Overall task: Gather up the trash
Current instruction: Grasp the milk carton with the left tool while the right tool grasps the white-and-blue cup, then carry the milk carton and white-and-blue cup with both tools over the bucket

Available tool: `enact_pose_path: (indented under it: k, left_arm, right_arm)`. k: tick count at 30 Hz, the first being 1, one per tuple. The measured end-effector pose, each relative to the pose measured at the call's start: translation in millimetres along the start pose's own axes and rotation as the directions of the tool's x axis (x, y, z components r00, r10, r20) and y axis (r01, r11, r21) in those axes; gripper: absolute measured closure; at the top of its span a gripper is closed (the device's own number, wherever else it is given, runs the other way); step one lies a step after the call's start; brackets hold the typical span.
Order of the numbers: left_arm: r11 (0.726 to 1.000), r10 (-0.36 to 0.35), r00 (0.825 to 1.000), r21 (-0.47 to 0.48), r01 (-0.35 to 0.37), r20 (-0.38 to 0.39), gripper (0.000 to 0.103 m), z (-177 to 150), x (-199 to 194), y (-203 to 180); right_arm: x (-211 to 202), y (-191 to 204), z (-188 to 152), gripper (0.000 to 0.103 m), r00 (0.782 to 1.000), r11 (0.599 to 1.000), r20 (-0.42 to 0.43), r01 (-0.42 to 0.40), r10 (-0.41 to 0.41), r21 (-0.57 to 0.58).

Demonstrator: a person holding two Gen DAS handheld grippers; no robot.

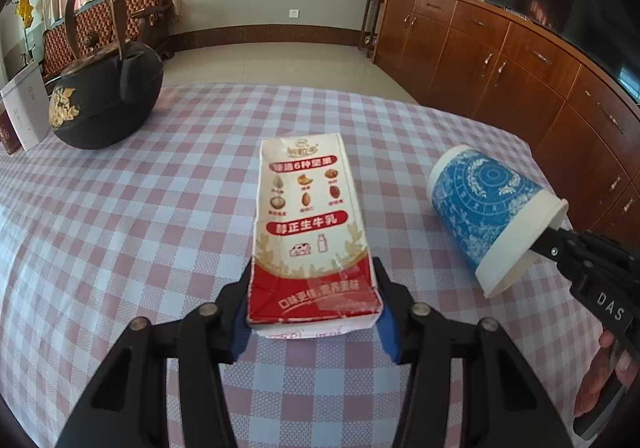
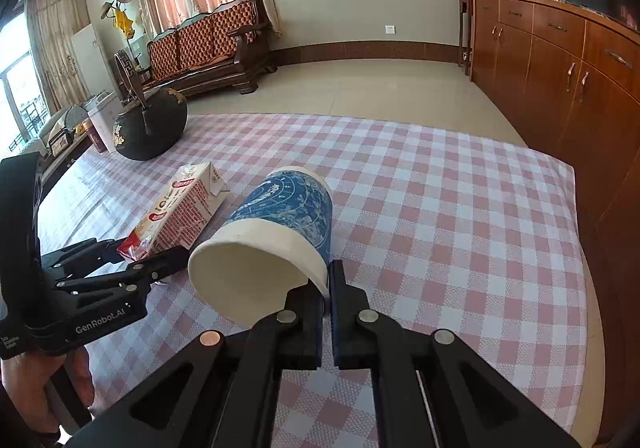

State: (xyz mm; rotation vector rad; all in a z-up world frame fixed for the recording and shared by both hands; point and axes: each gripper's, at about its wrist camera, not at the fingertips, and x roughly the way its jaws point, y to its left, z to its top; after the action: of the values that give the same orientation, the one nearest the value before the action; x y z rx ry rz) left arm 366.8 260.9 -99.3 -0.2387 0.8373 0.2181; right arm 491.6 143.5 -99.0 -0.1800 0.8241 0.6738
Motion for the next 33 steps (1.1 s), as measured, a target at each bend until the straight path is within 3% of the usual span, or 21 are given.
enact_pose_path:
  k: [8,17,33]
  left_arm:
    - [0.998,-0.006,0.998,0.065,0.001,0.069,0.051,-22.2,-45.5,-15.6]
    - [0.993,-0.037,0.991,0.112,0.022,0.131,0.051,-51.2,-104.2,-39.5]
    - [0.975,-0.148,0.979,0.189,0.12,0.142,0.051,-107.6,-178.2,-88.8]
  right_arm:
    - [-34.0,-10.2,-19.6,0.1,0.999,1.0,0.036,0.015,-0.016,0.026]
    - [-109.3,-16.3,-51.9,0.1,0.993,0.998,0.097,0.059,-0.061,0.029]
    - [-254.8,-34.8,-145.1,0.1,0.972,0.979,0.166,0.142,-0.166,0.149]
